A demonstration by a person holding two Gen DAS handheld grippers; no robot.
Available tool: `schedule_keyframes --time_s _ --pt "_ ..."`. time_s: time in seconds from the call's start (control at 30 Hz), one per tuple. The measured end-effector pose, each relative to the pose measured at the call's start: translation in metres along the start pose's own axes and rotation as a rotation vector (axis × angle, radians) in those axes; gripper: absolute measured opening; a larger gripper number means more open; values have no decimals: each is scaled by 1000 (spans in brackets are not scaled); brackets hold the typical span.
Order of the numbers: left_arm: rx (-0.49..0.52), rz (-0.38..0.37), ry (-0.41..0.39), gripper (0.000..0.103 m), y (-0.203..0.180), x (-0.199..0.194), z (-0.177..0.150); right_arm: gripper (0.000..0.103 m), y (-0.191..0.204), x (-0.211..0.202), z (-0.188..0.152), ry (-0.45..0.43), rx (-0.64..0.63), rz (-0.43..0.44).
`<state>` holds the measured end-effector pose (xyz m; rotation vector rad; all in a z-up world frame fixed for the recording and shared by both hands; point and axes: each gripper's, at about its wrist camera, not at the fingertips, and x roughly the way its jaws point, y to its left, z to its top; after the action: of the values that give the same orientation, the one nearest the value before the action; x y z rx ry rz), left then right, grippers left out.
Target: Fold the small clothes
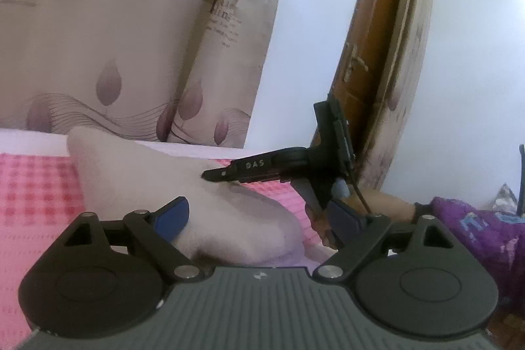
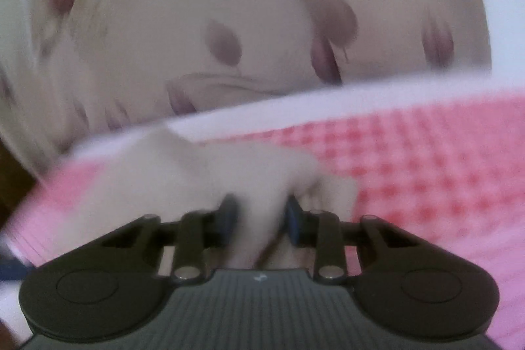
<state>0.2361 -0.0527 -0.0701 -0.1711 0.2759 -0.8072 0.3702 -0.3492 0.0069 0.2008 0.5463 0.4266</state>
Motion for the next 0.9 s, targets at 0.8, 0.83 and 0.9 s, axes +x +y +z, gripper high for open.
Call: schedule_keyframes --time_s 0.8,0.83,0.9 --pt "244 551 122 100 -15 10 -23 15 44 -107 -93 47 -180 -36" --pt "268 601 109 100 -15 11 -22 15 43 -110 -92 44 -183 -44" --pt "263 672 96 100 -10 6 -22 15 39 -117 -91 41 -186 -60"
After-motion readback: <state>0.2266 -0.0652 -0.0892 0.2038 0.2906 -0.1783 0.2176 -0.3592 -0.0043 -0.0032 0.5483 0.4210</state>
